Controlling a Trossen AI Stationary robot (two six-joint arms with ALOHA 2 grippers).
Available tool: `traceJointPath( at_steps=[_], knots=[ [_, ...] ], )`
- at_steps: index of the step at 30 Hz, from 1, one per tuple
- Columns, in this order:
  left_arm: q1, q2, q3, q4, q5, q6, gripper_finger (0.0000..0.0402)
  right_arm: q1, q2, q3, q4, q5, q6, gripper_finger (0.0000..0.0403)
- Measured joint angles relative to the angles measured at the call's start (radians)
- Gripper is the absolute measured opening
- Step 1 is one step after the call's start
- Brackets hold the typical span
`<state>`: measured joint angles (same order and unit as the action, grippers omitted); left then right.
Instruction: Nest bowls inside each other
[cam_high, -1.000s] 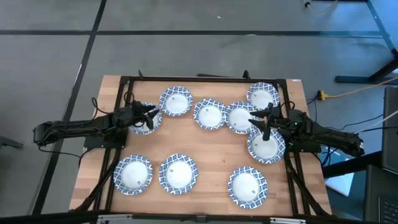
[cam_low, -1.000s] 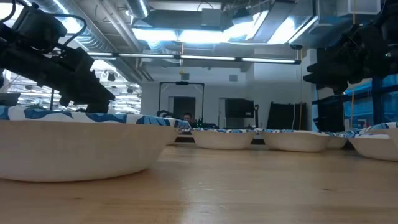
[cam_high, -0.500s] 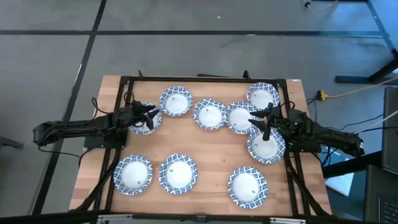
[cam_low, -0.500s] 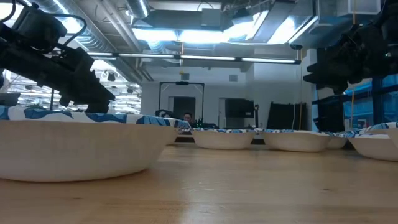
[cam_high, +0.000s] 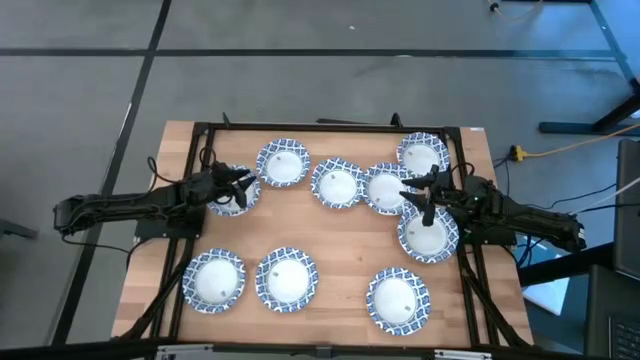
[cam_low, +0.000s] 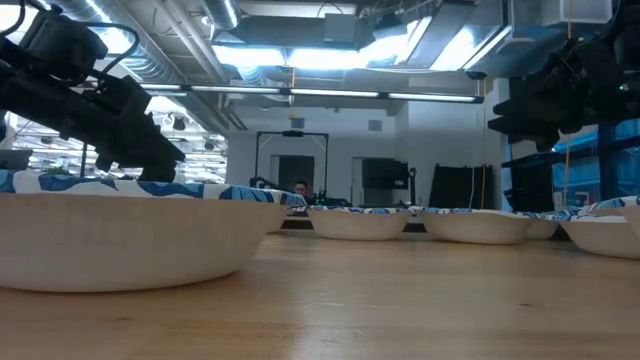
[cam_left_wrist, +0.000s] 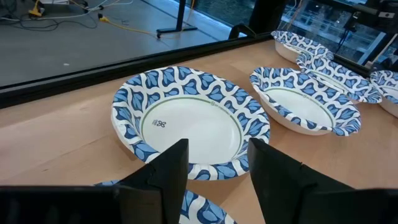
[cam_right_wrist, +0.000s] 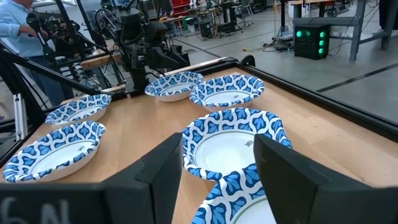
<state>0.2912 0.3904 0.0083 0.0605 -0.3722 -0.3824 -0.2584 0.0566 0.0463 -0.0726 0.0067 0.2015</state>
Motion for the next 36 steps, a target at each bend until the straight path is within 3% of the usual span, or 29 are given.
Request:
traceJointPath(
  at_steps=[22,26,31,36],
  knots=[
    [0.000,0.000,0.000,0.000,0.000,0.000,0.0160,0.000,0.000,0.000,0.002,0.000,-0.001,0.0198],
    [0.000,0.000,0.000,0.000,0.000,0.000,0.0160,0.000,0.000,0.001,0.076,0.035,0.004,0.0198],
    [0.000,0.000,0.000,0.000,0.000,0.000,0.0160,0.000,0.010,0.099,0.064,0.078,-0.034,0.0198],
    [0.000,0.000,0.000,0.000,0.000,0.000,0.0160,0.000,0.092,0.272,-0.119,0.139,-0.078,0.0198]
  ],
)
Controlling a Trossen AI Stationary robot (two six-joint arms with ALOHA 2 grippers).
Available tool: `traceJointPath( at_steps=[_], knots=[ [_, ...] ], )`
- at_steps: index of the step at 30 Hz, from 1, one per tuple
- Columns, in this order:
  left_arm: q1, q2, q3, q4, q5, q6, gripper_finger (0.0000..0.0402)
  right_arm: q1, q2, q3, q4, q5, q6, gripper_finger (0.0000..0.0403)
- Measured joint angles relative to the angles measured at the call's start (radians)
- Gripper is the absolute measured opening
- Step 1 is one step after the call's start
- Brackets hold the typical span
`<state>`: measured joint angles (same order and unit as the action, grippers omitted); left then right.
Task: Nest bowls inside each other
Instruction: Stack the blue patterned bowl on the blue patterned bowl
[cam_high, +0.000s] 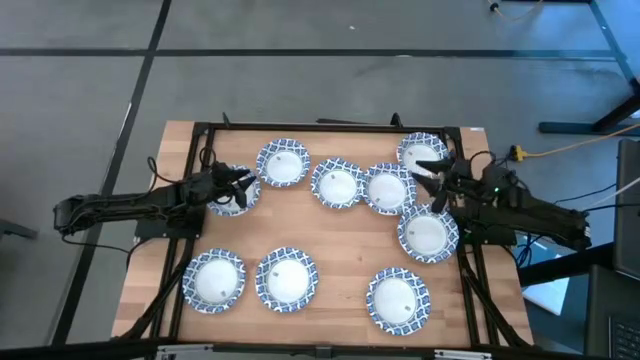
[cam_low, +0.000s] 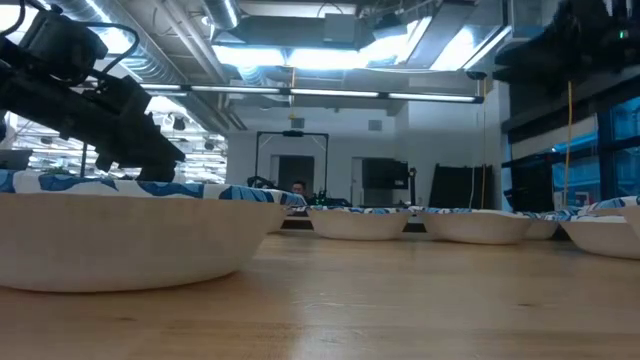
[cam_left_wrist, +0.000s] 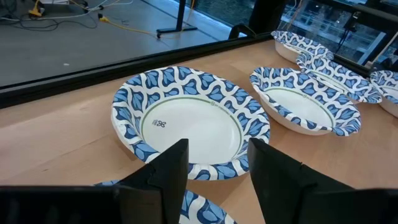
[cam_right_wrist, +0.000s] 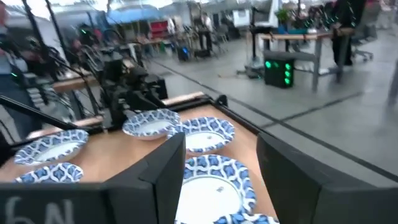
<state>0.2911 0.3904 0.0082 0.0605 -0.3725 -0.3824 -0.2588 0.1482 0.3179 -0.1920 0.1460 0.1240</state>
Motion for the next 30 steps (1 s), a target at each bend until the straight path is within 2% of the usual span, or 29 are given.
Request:
traceJointPath(
  at_steps=[3,10,16,20,24,30],
  knots=[
    [0.000,0.000,0.000,0.000,0.000,0.000,0.0160,0.000,0.082,0.126,-0.132,0.029,0.007,0.0198],
    [0.000,0.000,0.000,0.000,0.000,0.000,0.0160,0.000,0.348,0.441,-0.535,0.169,0.204,0.0198],
    [0.000,0.000,0.000,0.000,0.000,0.000,0.0160,0.000,0.577,0.620,-0.767,0.185,0.317,0.0198],
    [0.000,0.000,0.000,0.000,0.000,0.000,0.0160,0.000,0.698,0.679,-0.870,0.185,0.318,0.0198],
    [0.000,0.000,0.000,0.000,0.000,0.000,0.0160,0.000,0.787,0.672,-0.960,0.184,0.352,0.0198],
    [0.000,0.000,0.000,0.000,0.000,0.000,0.0160,-0.040,0.808,0.615,-0.970,0.175,0.392,0.0198]
  ],
)
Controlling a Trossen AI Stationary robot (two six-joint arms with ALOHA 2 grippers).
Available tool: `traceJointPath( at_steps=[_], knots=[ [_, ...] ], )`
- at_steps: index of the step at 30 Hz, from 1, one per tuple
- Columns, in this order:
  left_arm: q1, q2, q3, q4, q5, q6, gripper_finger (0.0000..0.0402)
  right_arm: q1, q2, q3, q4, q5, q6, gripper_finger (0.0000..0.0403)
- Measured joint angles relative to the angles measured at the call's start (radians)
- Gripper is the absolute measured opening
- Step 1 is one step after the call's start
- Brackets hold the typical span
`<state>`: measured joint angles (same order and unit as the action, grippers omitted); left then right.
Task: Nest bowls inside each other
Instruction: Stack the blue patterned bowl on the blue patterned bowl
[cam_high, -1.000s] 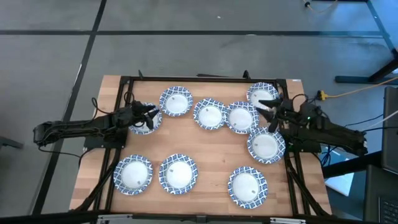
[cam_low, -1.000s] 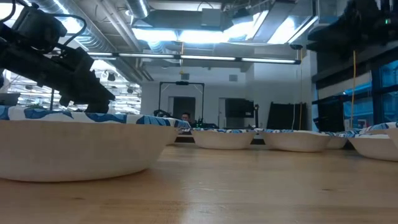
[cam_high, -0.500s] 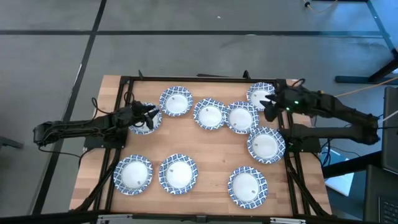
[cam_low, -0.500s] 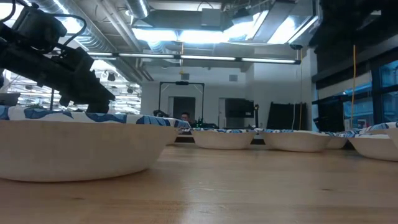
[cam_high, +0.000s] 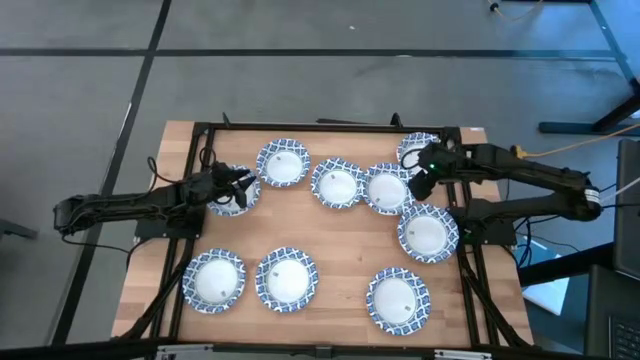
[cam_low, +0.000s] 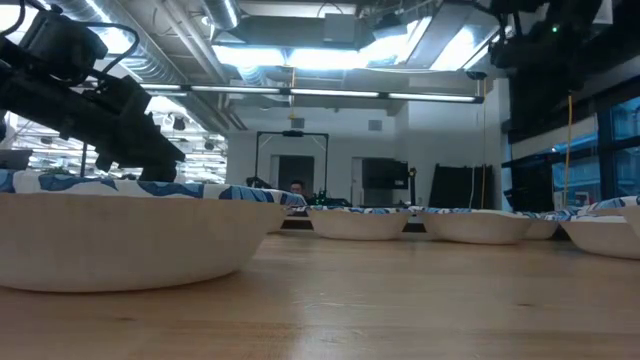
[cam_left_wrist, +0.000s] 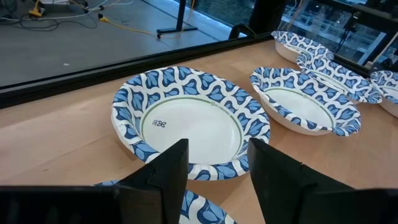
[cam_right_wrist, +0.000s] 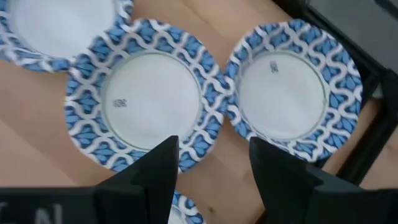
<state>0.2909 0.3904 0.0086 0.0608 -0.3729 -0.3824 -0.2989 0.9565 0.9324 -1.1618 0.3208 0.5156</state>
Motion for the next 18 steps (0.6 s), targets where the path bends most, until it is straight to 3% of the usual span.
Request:
traceJointPath(
  at_steps=[9,14,18],
  knots=[
    [0.000,0.000,0.000,0.000,-0.011,0.000,0.0160,-0.140,-0.076,-0.061,-0.009,-0.061,-0.027,0.0198],
    [0.000,0.000,0.000,0.000,-0.012,0.000,0.0160,-0.212,-0.083,-0.097,-0.037,-0.156,-0.028,0.0198],
    [0.000,0.000,0.000,0.000,-0.012,0.000,0.0160,-0.231,-0.078,-0.135,-0.043,-0.159,-0.033,0.0198]
  ],
)
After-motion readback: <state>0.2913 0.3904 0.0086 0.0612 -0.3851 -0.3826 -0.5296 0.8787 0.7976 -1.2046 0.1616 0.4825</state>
